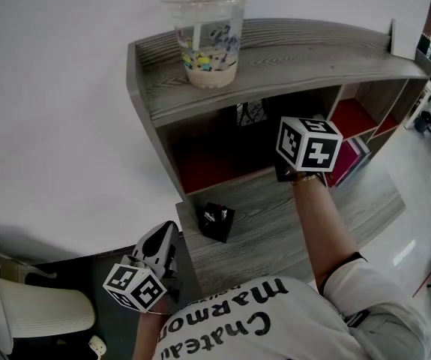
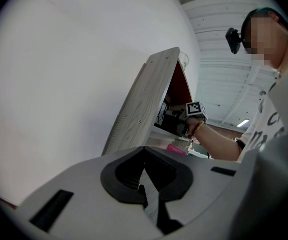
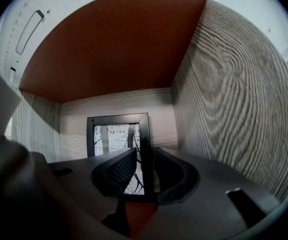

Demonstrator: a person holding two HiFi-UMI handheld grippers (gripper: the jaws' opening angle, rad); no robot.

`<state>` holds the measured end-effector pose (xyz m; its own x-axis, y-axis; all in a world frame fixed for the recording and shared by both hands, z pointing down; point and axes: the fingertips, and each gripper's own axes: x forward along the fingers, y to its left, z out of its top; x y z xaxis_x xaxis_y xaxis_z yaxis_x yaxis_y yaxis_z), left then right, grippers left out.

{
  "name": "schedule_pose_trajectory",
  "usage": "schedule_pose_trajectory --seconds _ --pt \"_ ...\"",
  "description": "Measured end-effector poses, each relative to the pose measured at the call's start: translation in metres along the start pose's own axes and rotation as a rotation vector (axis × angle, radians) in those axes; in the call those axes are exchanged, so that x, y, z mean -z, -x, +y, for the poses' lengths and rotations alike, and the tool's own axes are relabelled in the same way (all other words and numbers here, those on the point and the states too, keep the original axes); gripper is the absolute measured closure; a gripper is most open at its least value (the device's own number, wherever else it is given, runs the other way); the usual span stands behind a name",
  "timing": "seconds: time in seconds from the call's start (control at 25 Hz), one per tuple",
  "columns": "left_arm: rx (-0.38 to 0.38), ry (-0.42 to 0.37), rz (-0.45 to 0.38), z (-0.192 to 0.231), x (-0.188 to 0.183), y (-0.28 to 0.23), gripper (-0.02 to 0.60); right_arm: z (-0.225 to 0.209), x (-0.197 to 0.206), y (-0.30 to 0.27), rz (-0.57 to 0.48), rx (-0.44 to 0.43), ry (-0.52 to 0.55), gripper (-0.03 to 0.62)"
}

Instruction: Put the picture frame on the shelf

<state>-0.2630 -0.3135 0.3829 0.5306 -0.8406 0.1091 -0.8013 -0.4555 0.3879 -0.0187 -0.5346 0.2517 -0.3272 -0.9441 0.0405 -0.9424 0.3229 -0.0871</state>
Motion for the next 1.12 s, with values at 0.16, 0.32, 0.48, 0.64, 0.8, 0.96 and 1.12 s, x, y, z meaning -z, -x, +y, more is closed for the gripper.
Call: schedule_pose_trajectory --seconds 0.16,0.32,0.48,0.64,0.8,0.96,1.12 --pt "0.001 0.002 -0.001 0.0012 0.0 0.001 0.565 0.0004 -0.0009 -0.0002 0.003 0.003 0.005 0.471" --pt "0.002 0.004 -0.002 0.0021 -0.0001 0.0013 0.565 0.0006 -0.002 -0.0001 0.004 0.008 0.01 0.471" --pt "0.006 0.004 -0.004 0.0025 0.0004 0.0006 0.565 0.0003 -0.0022 -0.0003 0.004 0.008 0.012 0.471" --pt "0.008 0.004 -0.007 0.0019 -0.0003 0.0004 0.565 0.0004 -0.0026 -0.0026 0.006 0.007 0.013 0.47" --pt "0.0 0.006 -0.008 0.0031 -0.0026 0.0012 0.565 0.0008 -0.0036 -0.0042 0.013 0.01 0.019 0.478" --pt "0.006 0.009 -0.007 0.0033 -0.0014 -0.0002 0.565 0.0003 -0.0045 -0.005 0.021 0.013 0.028 0.48" --pt "0.015 0.007 -0.011 0.004 -0.0024 -0.0024 0.565 0.0017 -0.009 -0.0022 0.008 0.011 0.03 0.501"
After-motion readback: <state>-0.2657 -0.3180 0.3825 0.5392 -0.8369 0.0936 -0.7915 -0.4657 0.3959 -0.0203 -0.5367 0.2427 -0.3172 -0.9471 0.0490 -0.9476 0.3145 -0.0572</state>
